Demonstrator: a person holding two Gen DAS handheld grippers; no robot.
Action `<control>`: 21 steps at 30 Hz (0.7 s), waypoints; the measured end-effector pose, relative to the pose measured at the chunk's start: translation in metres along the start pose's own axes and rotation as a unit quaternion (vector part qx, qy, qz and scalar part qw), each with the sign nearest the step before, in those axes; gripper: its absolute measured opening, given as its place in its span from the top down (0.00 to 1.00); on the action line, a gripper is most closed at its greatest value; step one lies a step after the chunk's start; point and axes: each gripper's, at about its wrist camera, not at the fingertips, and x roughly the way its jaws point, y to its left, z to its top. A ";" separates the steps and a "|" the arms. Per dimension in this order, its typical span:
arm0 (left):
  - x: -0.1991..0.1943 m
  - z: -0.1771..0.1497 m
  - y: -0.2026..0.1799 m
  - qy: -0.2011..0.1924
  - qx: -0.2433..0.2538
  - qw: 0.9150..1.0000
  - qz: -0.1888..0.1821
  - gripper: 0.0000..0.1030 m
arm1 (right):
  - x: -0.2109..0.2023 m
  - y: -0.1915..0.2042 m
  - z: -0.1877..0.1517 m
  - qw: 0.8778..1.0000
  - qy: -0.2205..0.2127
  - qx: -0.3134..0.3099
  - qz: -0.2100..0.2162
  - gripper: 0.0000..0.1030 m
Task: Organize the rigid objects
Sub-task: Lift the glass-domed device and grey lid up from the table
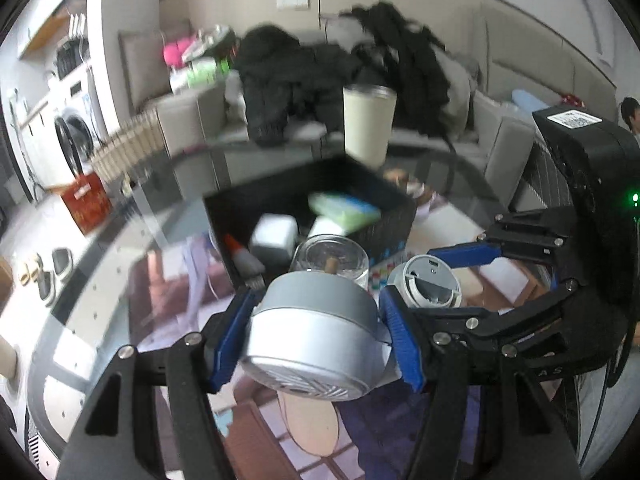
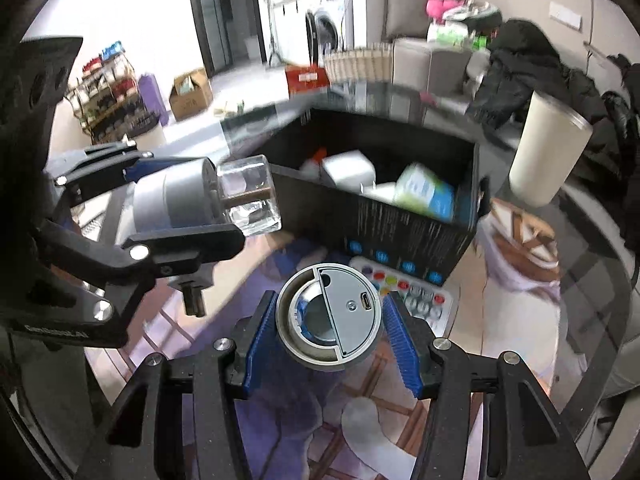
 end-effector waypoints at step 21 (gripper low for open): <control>-0.089 -0.001 0.004 -0.227 0.013 0.972 0.065 0.40 | -0.128 0.046 -0.008 0.949 -0.306 -0.047 -0.067 0.48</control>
